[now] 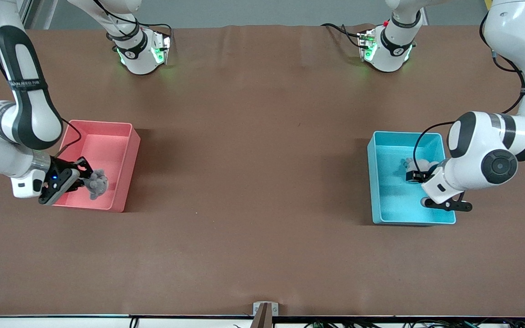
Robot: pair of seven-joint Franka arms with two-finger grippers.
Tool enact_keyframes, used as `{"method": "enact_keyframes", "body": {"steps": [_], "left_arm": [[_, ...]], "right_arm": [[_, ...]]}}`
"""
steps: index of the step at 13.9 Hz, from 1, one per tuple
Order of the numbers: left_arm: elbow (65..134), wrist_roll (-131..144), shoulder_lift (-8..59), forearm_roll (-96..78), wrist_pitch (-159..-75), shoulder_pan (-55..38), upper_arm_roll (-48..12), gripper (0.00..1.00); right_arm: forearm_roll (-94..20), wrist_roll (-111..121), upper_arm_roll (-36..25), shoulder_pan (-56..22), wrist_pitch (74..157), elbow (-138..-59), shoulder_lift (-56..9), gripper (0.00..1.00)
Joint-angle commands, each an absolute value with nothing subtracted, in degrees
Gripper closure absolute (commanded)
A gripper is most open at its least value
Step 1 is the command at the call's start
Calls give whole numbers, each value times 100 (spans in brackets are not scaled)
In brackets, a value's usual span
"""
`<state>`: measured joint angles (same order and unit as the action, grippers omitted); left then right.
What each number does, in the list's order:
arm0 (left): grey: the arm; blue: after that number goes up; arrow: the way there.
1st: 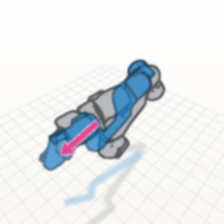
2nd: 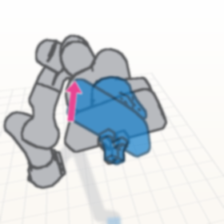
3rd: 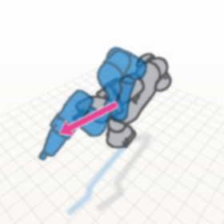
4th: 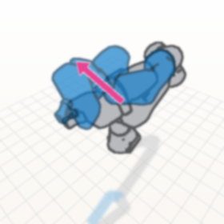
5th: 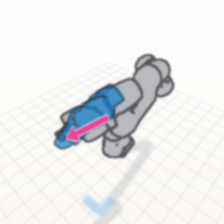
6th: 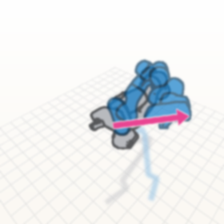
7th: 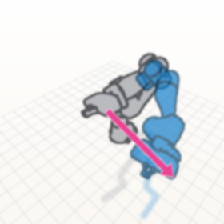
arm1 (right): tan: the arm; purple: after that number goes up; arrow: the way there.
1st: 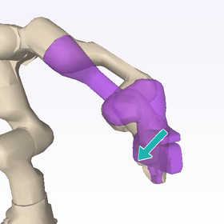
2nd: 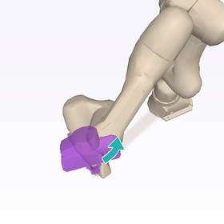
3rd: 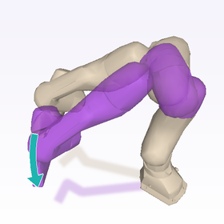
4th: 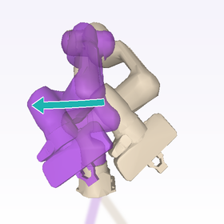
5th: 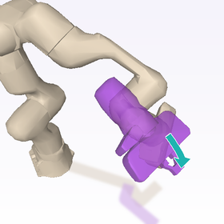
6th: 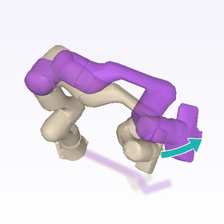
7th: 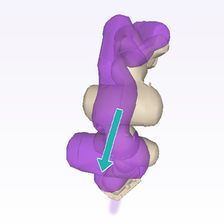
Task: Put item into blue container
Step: 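Drop the plush into the blue box while the right gripper grasps another, then carry the second grey plush to the table middle and release it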
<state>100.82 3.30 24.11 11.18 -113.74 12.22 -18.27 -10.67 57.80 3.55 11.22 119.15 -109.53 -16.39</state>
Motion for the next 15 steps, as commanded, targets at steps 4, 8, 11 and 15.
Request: {"method": "enact_keyframes", "body": {"steps": [4, 8, 11, 15], "left_arm": [[8817, 1297, 2162, 950, -9662, 1195, -2678, 0], [8754, 2108, 2153, 932, -9597, 1213, -3409, 0], [8763, 2162, 2188, 450, -9773, 1204, -3480, 0], [8824, 2197, 2215, 343, -9791, 1178, -3480, 0]], "right_arm": [[-325, 2634, 448, -216, 9257, -9529, -1125, 99], [-343, -790, 448, -2121, 9280, -9536, -1072, 99], [-422, -2772, 448, -3319, 10087, -9536, -1413, 99], [-431, -4260, 448, -4278, 11685, -9536, -2397, 99]]}}
